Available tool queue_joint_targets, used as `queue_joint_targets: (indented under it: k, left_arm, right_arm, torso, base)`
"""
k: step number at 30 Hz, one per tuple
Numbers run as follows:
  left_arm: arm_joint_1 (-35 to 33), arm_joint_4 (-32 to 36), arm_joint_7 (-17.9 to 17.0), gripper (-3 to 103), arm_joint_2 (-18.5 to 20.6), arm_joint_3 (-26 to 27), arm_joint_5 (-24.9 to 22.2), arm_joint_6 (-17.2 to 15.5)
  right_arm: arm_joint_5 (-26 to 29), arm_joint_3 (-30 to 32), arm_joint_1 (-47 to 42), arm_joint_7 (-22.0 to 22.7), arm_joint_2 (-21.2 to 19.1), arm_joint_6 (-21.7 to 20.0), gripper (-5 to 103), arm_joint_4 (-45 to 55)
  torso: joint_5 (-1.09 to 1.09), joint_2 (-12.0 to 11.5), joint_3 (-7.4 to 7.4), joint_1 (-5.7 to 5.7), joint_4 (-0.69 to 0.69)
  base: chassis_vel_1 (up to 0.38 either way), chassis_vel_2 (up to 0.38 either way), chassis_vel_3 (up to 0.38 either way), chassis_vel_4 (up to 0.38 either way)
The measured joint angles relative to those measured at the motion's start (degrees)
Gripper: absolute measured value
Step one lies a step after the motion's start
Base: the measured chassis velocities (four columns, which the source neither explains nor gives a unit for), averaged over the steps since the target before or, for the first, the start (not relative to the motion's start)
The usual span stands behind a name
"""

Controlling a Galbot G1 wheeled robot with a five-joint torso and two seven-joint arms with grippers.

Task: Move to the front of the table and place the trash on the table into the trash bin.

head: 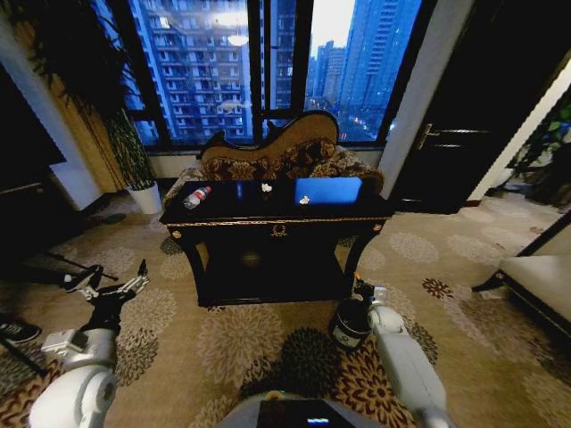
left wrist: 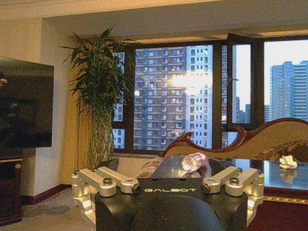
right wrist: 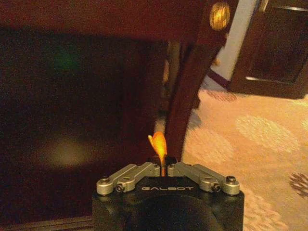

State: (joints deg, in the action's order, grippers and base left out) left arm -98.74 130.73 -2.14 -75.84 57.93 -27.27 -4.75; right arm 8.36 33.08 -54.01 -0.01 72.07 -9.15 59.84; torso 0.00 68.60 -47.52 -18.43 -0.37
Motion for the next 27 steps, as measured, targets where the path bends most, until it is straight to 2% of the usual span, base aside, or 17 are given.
queue_joint_targets:
  k: [1,4,5,7,13,15,17,19,20,23,26,27]
  left_arm:
    - [0.0,0.0,0.0,100,0.0,0.0,0.0,0.0]
    - [0.0,0.2,0.0,100,0.1,0.3,-0.4,0.0]
    - [0.0,0.2,0.0,100,0.1,0.3,-0.4,0.0]
    - [0.0,0.2,0.0,100,0.1,0.3,-0.5,0.0]
    - [0.0,0.2,0.0,100,0.0,0.1,-0.4,0.0]
    - [0.0,0.2,0.0,100,0.0,-0.1,-0.3,0.0]
    - [0.0,0.2,0.0,100,0.0,-0.1,-0.3,0.0]
    - [0.0,0.3,0.0,100,0.0,-0.1,-0.3,0.0]
    - [0.0,0.3,0.0,100,0.0,-0.1,-0.3,0.0]
    - [-0.2,0.5,0.0,100,0.1,0.0,-0.3,0.0]
    - [-0.3,0.6,0.0,100,0.1,0.0,-0.3,0.0]
    - [-0.5,0.6,0.0,100,0.1,0.0,-0.3,0.1]
  right_arm:
    - [0.0,0.0,0.0,0.0,0.0,0.0,3,0.0]
    - [-5.8,0.5,2.0,0.0,0.1,0.5,3,-5.3]
    - [-5.8,0.5,2.0,0.0,0.1,0.5,3,-5.3]
    - [-9.2,0.9,1.8,0.0,0.2,0.9,3,-6.6]
    - [-13.5,1.6,0.7,0.0,0.9,1.1,3,-6.8]
    - [-13.9,1.7,0.1,0.0,1.1,0.7,14,-5.6]
    - [-14.0,1.7,0.0,0.0,1.2,0.5,14,-5.2]
    - [-14.0,1.7,-0.4,0.0,1.3,0.0,25,-4.0]
    - [-14.0,1.7,-0.4,0.0,1.3,0.0,25,-4.0]
    - [-13.9,1.7,-0.9,0.0,1.3,-0.3,41,-2.7]
    - [-13.8,1.7,-1.0,0.0,1.3,-0.4,47,-2.5]
    - [-13.7,1.7,-1.1,0.0,1.3,-0.4,58,-2.4]
  torso:
    - [0.00,0.0,0.00,0.00,0.00]
    - [-0.01,0.0,0.01,0.00,0.00]
    - [-0.01,0.0,0.01,0.00,0.00]
    - [-0.01,0.0,0.01,0.01,-0.02]
    - [0.00,0.0,0.01,0.01,-0.01]
    - [-0.01,0.0,0.01,0.00,-0.02]
    - [-0.02,0.0,0.01,0.01,-0.02]
    - [-0.02,0.0,0.01,0.01,0.00]
    - [-0.02,0.0,0.01,0.01,0.00]
    - [-0.01,0.0,0.01,0.01,-0.01]
    - [-0.01,0.0,0.01,0.01,-0.01]
    - [-0.01,0.0,0.01,0.01,-0.01]
  base:
    - [0.000,0.000,0.000,0.000]
    - [0.000,0.000,0.000,0.000]
    - [0.000,0.000,0.000,0.000]
    - [0.000,0.000,0.000,0.000]
    - [0.000,0.000,0.000,0.000]
    - [0.000,0.000,0.000,0.000]
    - [0.000,0.000,0.000,0.000]
    - [0.000,0.000,0.000,0.000]
    - [0.000,0.000,0.000,0.000]
    - [0.000,0.000,0.000,0.000]
    - [0.000,0.000,0.000,0.000]
    - [0.000,0.000,0.000,0.000]
